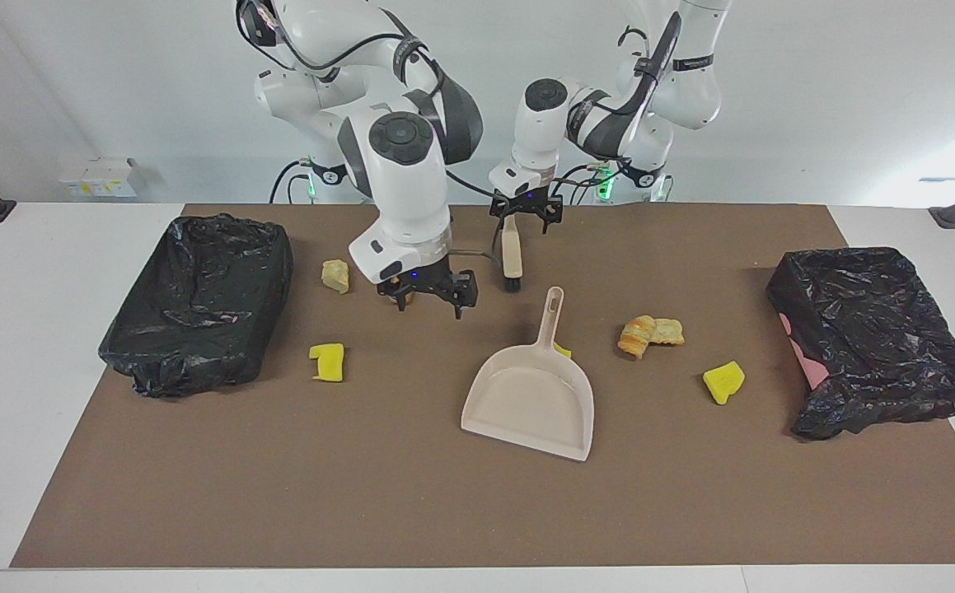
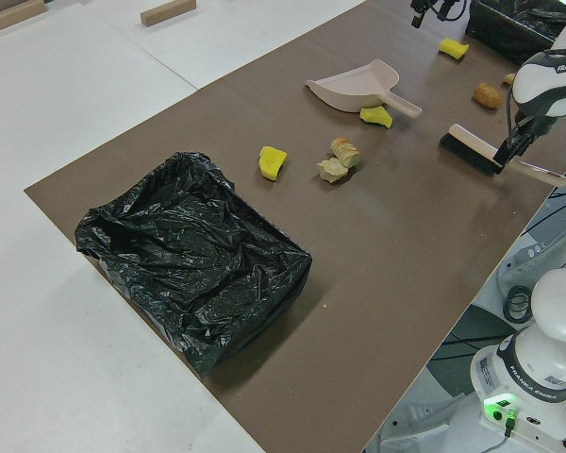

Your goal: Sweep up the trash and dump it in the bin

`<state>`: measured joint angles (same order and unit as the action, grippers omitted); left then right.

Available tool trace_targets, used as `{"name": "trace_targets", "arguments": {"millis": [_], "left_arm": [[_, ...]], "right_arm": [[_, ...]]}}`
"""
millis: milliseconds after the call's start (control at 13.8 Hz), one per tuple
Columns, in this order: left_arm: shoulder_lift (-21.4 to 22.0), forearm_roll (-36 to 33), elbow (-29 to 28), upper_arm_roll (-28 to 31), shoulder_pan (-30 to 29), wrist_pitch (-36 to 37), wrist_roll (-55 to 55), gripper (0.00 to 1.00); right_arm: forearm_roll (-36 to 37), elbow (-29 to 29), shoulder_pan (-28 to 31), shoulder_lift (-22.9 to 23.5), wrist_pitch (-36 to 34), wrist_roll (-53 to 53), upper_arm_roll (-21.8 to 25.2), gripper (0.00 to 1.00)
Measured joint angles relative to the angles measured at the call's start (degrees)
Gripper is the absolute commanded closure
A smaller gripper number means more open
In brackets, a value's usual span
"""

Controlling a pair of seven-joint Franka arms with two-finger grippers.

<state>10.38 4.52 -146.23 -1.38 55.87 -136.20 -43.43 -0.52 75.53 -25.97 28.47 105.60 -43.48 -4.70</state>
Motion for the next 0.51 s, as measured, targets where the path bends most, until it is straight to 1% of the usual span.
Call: {"name": "trace_targets", "arguments": {"millis": [73, 145, 218, 290, 508], "left_arm": [[0.52, 0.0, -0.33, 0.03, 1.05, -0.06, -1.14, 0.0], [1.06, 0.0, -0.54, 0.04, 2.02, -0.06, -2.34, 0.1], [1.49, 0.0, -0.69, 0.0, 2.84, -0.05, -3.67, 0.29], [1.81, 0.0, -0.81, -0.02, 3.38, -0.03, -4.72, 0.52], [2.23, 0.0, -1.14, 0.03, 3.75, 0.75, -5.75, 1.0]], "right_arm": [[0.0, -2.7, -1.22, 2.78, 0.0, -1.21, -0.03, 0.0], [0.0, -4.87, -2.03, 5.3, 0.04, -2.07, -0.06, 0.0], [0.0, -6.41, -2.67, 7.45, 0.35, -3.01, -0.08, 0.0], [0.0, -7.42, -3.27, 9.23, 1.1, -4.03, -0.11, 0.0], [-0.01, -9.99, -4.6, 13.53, 2.69, -5.15, -1.1, 0.0]]}}
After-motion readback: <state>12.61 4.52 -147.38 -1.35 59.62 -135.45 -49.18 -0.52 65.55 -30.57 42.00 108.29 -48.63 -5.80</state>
